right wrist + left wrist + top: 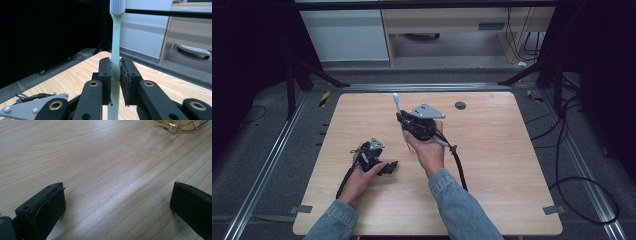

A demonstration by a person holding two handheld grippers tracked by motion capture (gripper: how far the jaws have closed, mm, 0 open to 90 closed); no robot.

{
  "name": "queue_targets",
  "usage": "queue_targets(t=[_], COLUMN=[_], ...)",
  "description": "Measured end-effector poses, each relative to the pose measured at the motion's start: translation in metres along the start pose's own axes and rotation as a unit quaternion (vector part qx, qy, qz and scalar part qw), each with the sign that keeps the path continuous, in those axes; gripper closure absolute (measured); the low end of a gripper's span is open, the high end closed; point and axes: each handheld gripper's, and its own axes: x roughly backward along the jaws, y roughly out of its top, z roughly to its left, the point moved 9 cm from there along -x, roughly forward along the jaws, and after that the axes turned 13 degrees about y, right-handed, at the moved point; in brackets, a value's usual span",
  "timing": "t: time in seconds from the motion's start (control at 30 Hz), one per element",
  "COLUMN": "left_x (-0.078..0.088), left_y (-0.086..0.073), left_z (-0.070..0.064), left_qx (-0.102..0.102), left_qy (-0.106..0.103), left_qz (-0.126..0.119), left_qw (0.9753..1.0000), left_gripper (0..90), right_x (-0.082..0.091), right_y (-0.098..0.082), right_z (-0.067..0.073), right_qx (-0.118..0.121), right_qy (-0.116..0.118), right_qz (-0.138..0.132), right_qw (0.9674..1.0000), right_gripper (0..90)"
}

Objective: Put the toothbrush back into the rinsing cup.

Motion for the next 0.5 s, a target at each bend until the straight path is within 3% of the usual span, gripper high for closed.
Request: queue_targets(t=[0.5], left_x=[-0.0005], left_y=[0.0004], left_z=[0.0002], left_qx=[0.001], left_qy=[0.001], left_qz=[0.000], left_qw=[1.0000], left_gripper=[0.0], right_x=[0.0014], right_y=[0.0033], right_z=[-0.0018], right_qx=[0.020], right_qy=[-0.004], right_qz=[-0.007], right_qw=[0.9998], right_gripper=[79.3])
